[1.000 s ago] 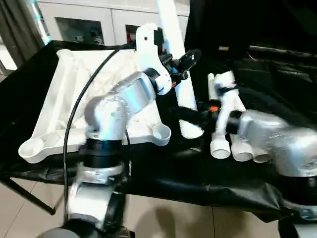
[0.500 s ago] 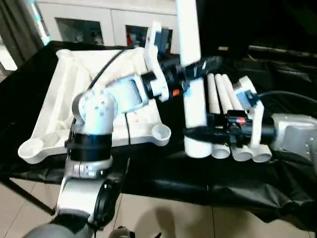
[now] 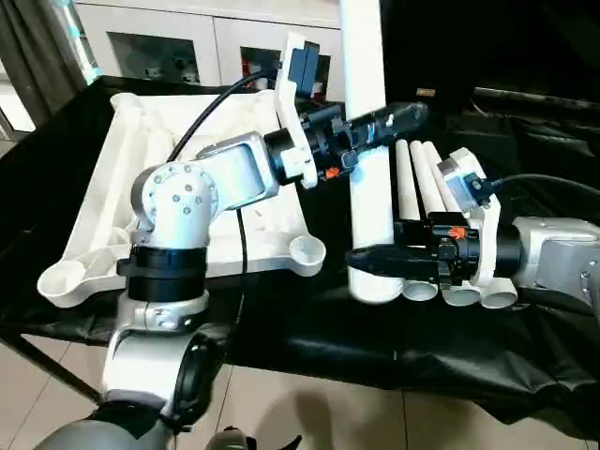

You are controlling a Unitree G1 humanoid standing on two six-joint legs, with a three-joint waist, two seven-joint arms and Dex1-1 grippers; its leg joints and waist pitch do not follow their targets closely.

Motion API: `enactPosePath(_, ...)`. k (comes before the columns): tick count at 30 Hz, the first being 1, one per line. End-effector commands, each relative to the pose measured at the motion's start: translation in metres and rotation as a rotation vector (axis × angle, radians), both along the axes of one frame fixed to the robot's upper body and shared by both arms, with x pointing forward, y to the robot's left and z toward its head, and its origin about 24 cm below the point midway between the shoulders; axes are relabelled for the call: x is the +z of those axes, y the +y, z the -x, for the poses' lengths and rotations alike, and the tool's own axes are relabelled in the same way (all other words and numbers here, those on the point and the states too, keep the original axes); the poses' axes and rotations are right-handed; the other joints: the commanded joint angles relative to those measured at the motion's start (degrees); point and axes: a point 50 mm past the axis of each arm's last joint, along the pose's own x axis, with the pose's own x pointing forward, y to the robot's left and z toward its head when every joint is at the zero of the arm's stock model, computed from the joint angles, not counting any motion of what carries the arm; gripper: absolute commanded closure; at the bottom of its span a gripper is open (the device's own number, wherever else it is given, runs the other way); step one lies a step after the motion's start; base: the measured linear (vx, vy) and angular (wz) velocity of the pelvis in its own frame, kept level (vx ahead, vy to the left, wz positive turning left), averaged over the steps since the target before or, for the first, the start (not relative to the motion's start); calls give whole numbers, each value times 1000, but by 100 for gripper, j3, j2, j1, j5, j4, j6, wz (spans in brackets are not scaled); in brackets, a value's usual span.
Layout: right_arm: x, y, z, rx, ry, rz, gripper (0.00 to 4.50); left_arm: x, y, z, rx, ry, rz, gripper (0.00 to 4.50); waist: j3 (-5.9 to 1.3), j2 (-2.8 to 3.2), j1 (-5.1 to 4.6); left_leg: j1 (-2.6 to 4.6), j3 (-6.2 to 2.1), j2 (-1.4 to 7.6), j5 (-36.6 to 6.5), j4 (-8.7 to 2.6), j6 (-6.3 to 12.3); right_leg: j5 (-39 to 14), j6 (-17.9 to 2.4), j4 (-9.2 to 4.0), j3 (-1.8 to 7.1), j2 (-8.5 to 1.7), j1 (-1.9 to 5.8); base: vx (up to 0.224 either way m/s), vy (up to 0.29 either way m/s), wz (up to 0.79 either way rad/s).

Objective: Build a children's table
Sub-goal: Pick table leg

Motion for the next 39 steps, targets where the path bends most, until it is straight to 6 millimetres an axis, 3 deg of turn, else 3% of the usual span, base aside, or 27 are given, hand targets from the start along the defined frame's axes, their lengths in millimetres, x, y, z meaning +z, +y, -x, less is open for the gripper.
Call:
enactPosePath(1,6,1,1,23,-14,11,173,5,-1,5,-41,-24,7,265,-428,-51,28,144,-83,258,-683,-336,17,-853,-1088,-449,278,-478,284,0,0,0)
enactPosePath(7,5,3,2,34,-8,-3,240,6,-1,8,-59,-31,15,265,-440,-50,38,145,-83,262,-655,-328,5,-731,-1134,-424,279,-478,287,0,0,0)
enactPosePath(10,4,4,2,35,-5,-6,251,6,-1,8,-64,-34,20,265,-439,-68,40,140,-76,254,-633,-322,27,-733,-1130,-426,279,-475,292,0,0,0)
enactPosePath(21,1,8,2,25,-3,-27,257,9,-4,8,-28,-43,35,265,-446,-39,50,148,-82,259,-641,-319,-5,-691,-1125,-414,277,-465,285,0,0,0)
enactPosePath(22,1,8,2,25,-3,-28,257,10,-5,7,-25,-41,36,209,-448,-45,54,147,-80,256,-644,-314,-8,-672,-1128,-410,280,-465,291,0,0,0)
enactPosePath(28,-1,8,2,17,-2,-26,257,16,-3,0,21,-29,46,150,-460,-30,98,149,-86,253,-611,-306,7,-577,-1135,-402,278,-464,294,0,0,0)
enactPosePath(29,-1,8,2,15,-2,-26,257,17,-1,-4,53,-18,52,150,-458,-3,105,146,-93,256,-627,-305,-4,-590,-1133,-401,278,-469,293,0,0,0)
enactPosePath(33,-2,9,2,11,-3,-26,259,17,1,-7,68,3,59,150,-462,-17,138,150,-92,251,-647,-303,-23,-682,-1073,-415,278,-470,294,0,0,0)
enactPosePath(39,-2,9,1,7,-9,-23,259,14,0,-10,92,23,43,197,-472,-7,163,158,-93,260,-647,-301,-50,-538,-1118,-395,276,-467,290,0,0,0)
